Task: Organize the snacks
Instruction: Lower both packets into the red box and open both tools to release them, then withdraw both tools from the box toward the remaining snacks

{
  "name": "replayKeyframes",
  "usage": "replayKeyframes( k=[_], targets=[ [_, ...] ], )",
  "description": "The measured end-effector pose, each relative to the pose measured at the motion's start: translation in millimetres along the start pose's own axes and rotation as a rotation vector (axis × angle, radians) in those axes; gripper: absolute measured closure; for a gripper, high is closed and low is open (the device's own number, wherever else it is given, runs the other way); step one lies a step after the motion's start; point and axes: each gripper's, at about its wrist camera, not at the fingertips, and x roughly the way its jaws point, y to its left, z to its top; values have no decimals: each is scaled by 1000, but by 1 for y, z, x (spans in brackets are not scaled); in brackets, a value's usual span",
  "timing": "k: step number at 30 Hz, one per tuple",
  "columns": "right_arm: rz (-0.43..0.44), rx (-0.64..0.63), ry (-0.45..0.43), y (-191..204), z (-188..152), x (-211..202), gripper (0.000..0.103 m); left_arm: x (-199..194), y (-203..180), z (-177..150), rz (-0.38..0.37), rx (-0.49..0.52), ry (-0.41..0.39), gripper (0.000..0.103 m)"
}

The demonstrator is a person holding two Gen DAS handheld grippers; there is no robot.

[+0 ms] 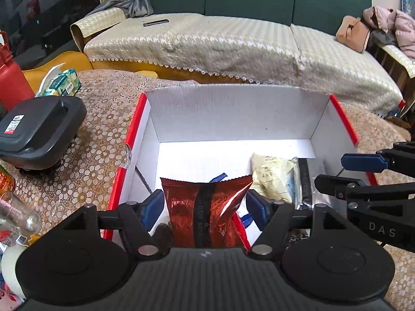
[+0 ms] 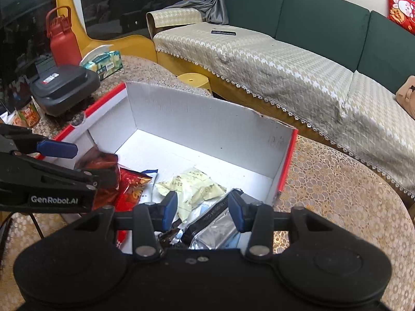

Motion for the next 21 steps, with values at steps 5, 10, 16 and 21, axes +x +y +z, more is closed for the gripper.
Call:
replayKeyframes(
  k=[5,10,16,21],
  targets=[
    [9,0,-11,2,-3,-18,59,-19,-3,-3,-17,-3,-25,30],
    [15,-14,-30,7,-7,-40,56,-42,-8,-9,-27,-2,-54,28],
    [28,-19,-68,13,-13,-68,46,-70,-15,-18,-40,6,-88,24],
    [47,-24,-77,16,-24,-88,44,-94,-19,-30,-45,4,-121,21]
  ],
)
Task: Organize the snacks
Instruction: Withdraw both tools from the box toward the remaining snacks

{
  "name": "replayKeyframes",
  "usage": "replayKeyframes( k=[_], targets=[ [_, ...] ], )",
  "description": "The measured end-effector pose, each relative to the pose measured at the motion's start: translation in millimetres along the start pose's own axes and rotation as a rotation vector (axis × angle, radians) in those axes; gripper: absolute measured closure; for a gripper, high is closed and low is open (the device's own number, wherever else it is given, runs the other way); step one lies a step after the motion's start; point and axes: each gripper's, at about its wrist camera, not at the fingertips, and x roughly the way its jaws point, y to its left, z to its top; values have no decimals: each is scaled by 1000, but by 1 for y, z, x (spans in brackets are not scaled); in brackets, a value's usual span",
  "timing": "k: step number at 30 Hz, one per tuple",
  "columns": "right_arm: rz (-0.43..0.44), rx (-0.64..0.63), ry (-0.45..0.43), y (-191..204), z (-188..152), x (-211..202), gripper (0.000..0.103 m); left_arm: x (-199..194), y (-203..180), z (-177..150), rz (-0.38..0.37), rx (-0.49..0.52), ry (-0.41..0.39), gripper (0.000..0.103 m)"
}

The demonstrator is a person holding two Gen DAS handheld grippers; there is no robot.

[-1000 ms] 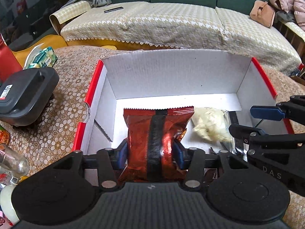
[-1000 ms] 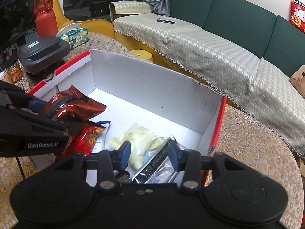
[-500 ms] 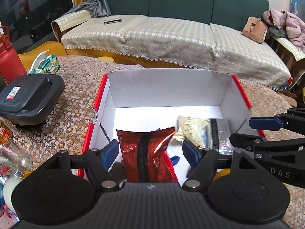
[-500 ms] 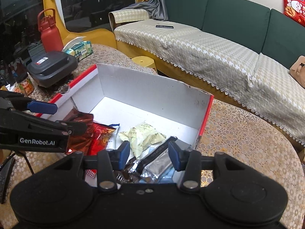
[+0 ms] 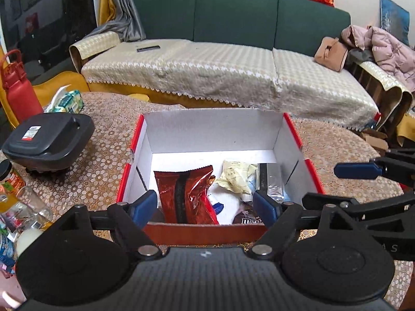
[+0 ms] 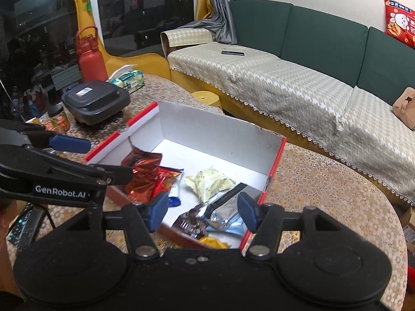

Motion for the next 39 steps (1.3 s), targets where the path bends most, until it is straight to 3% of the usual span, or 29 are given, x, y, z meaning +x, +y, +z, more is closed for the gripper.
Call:
replayKeyframes(
  k=[5,7,14,17,30,39],
  targets=[
    [24,21,-7,1,-14,-21,39,-25,-4,-10,-7,-5,-36,17],
    [28,26,-18,2,-20,-30,20,-33,-5,-14,-12,-9,-43,17],
    [49,27,-14,8,-47,-50,15,-59,-8,-37,-23,-46,-99,12],
    [45,29,-7,11,-64,-54,6,-63,-12,-48,-38,-43,-96,7],
    [5,42,83,17,-132,-48,2,-29,-26,-100,-55,-62,79,6],
    [-28,84,121,-5,-168,-46,2,5,-62,-134,-35,-19,188,6]
  ],
)
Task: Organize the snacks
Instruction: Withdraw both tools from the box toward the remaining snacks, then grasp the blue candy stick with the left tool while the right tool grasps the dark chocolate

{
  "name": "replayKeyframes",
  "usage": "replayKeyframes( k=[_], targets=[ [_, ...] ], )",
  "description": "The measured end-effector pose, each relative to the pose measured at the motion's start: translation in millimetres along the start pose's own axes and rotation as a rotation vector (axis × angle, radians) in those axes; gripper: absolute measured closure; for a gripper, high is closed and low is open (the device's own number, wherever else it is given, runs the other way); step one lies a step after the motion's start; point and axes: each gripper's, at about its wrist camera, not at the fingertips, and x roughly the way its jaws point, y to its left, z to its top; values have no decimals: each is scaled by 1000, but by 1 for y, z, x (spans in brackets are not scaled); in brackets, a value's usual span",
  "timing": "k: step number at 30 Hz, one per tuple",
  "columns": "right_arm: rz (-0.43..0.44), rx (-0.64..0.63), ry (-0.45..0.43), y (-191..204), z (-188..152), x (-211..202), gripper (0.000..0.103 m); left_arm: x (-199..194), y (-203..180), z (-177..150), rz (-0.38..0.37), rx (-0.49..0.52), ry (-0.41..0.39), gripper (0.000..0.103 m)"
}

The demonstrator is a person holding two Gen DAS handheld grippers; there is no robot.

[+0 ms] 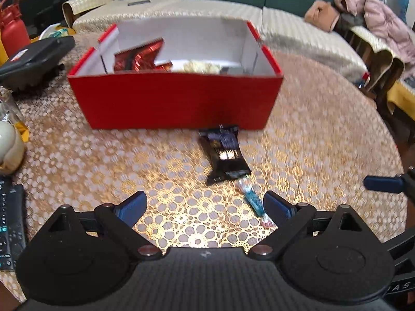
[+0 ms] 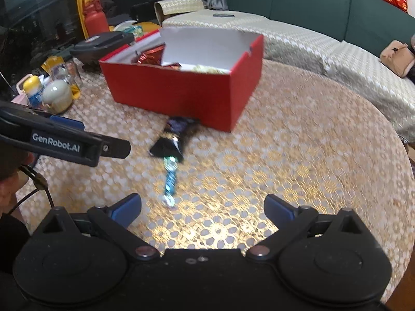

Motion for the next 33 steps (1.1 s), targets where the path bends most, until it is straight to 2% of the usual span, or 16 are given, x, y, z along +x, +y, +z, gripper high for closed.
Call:
replayKeyframes(
  k=[7,16,18,22,24,28,30,33],
  targets=[
    [-65,136,35,-30,-22,6,2,30,-22,-6,35,-3,73,6],
    [-18,255,39,-60,-42,5,5,54,-40,-1,48,-6,122,10],
    [-12,268,30,-63,-44,4,5,58,-45,0,44,0,136,23],
    [3,289,23,-67,-46,3,6,60,-57,0,42,27,136,35],
    [22,307,25,-70,-47,3,7,59,-60,1,33,36,129,48],
    [23,312,22,-71,-47,3,9,56,-65,1,29,42,125,66],
    [24,312,21,-70,-47,3,10,53,-67,-1,46,54,120,83],
    [20,301,21,-67,-45,3,11,51,-64,-3,45,48,125,90]
  ],
)
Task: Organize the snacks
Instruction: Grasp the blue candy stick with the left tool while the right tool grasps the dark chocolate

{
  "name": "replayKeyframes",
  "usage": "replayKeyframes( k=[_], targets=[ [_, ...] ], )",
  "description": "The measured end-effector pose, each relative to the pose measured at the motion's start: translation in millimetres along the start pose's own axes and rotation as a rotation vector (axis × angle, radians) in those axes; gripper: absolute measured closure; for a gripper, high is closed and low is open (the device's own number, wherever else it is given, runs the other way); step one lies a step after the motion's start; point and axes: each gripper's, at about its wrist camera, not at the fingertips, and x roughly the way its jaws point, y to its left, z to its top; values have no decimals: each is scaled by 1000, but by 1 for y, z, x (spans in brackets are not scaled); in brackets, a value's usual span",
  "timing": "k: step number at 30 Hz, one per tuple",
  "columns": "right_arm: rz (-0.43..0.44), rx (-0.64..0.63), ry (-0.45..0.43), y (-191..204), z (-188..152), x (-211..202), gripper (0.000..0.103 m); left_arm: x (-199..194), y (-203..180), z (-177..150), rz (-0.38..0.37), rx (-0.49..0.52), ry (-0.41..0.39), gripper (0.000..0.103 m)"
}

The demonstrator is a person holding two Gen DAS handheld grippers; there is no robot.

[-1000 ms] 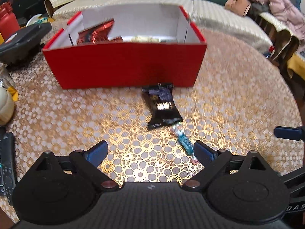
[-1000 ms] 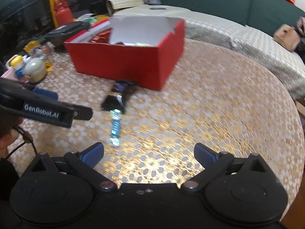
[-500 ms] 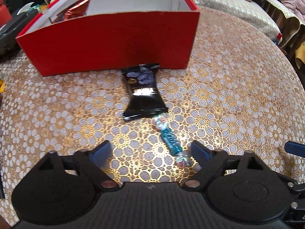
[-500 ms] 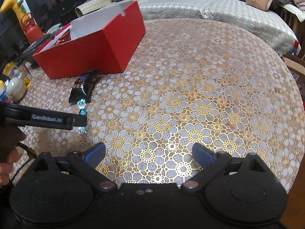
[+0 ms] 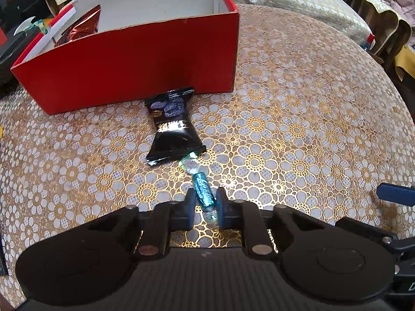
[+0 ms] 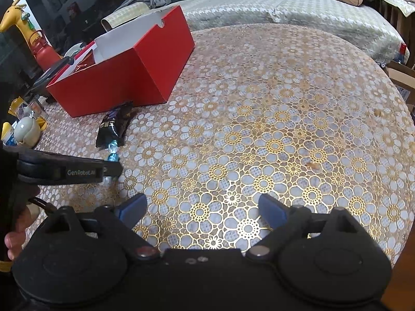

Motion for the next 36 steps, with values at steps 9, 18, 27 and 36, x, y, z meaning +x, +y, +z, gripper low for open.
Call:
replayKeyframes(
  k=[9,18,27,36],
  targets=[
    [-9,-56,5,21,9,3,12,-5,27,-11,-36,-57,-9,91],
    [13,-84,16,50,38,22,12,-11,64,-22,-94,-156,-25,91],
    [40,-131,19,102,79,62,13,-20,106,-31,-99,-238,-66,91],
    [6,-167,55,144,96,109,24,-19,126,-38,-101,-274,-68,91]
  ],
)
